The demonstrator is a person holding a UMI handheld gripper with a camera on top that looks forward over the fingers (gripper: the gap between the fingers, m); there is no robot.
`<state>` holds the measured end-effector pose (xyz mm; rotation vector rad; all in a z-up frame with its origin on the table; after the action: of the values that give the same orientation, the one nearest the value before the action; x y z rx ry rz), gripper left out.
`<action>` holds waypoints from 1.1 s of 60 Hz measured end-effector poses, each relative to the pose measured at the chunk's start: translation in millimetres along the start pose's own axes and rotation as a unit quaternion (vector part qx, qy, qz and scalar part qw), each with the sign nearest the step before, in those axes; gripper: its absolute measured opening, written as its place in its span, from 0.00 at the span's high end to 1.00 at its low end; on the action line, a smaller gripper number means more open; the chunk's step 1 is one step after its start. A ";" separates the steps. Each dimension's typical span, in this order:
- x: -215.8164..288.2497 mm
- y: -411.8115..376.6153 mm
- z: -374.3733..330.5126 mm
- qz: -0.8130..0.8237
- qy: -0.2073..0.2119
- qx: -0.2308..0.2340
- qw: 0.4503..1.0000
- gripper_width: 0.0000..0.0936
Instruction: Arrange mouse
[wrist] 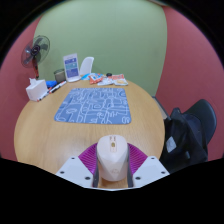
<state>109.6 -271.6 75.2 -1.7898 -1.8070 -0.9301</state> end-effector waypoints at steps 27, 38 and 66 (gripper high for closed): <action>244.2 -1.6 24.2 0.009 0.155 0.048 0.987 0.60; 217.5 -23.1 141.6 -0.008 0.083 0.074 0.994 0.60; 177.5 -37.5 154.1 -0.049 0.029 0.107 0.993 0.10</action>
<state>83.0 -35.6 90.7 -1.5413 -1.8942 -0.7813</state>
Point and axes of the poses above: the point between the fingertips, and its own axes, seen from behind it with the camera up: y to the right, x up, z forward, the way the camera looks, the point moved 8 cm from there along -z, backward, against the way the camera looks, and after that the axes turned 10 degrees about -z, right-handed, at the moved point
